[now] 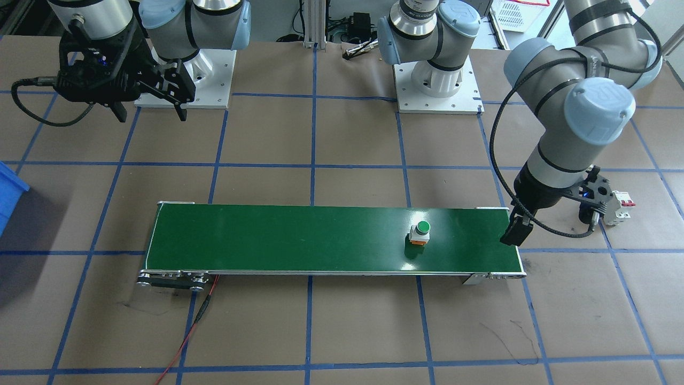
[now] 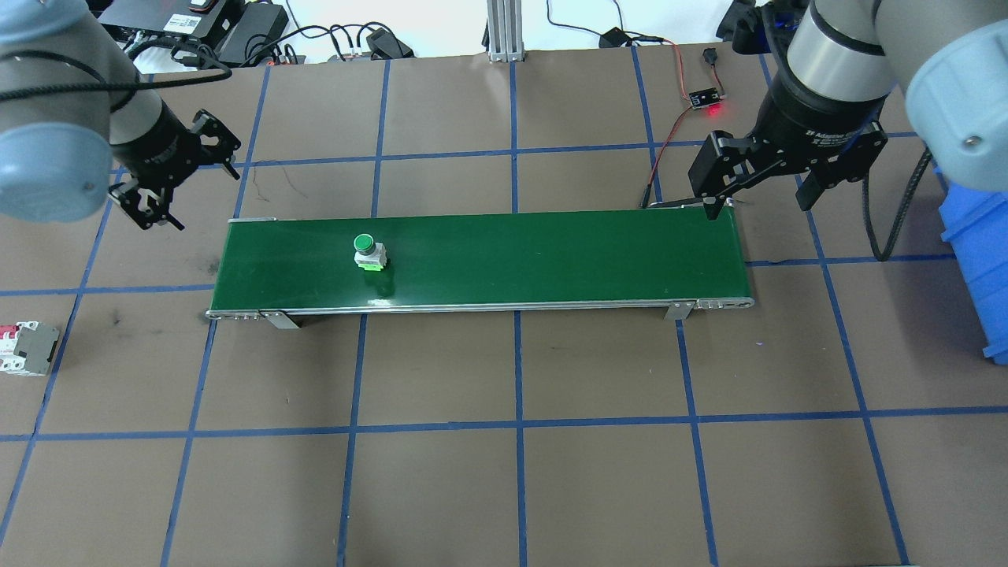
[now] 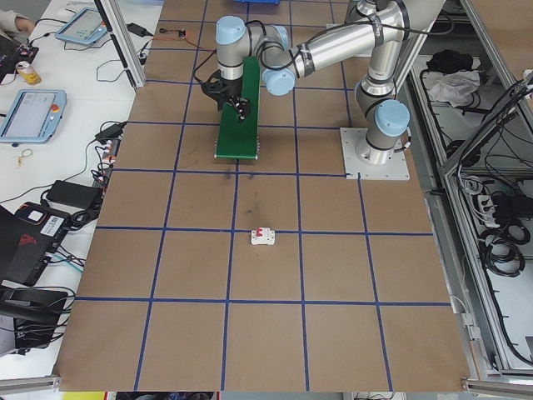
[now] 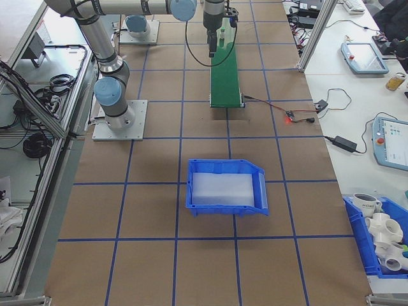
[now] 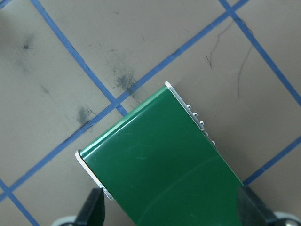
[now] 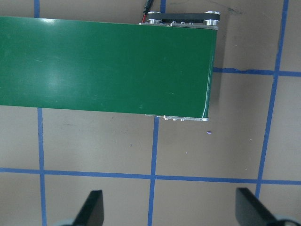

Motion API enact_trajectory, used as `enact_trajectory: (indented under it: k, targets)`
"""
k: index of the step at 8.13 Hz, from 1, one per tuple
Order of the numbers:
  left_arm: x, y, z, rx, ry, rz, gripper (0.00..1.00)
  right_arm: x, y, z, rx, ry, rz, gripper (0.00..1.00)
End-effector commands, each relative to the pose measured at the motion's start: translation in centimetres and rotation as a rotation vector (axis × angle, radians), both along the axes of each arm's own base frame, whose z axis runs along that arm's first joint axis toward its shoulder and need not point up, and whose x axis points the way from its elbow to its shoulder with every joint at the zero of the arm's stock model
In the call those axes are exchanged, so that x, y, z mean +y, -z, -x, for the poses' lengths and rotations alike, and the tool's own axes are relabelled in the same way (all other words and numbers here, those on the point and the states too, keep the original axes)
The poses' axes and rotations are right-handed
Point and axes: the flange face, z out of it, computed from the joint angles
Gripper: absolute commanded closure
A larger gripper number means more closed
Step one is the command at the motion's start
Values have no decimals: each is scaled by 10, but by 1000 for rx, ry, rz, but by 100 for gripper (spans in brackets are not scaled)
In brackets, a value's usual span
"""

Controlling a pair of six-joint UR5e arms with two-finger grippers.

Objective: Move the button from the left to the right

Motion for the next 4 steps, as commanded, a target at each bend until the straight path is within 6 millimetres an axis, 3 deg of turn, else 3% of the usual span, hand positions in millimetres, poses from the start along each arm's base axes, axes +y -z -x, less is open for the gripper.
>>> enact_trajectory:
  k: [1,2,3,4]
  targets:
    - [5,-119,12,-12,330,-76,0,-26,47,2,-2,0,-31,1]
    - [9,-146,16,-20,390,-120,0,-38,67,4,-1,3,-39,5]
    - [13,-157,30,-20,421,-117,0,-48,92,4,-1,2,-34,5]
    - [23,-167,69,-34,490,-93,0,-55,108,4,-5,5,-13,5]
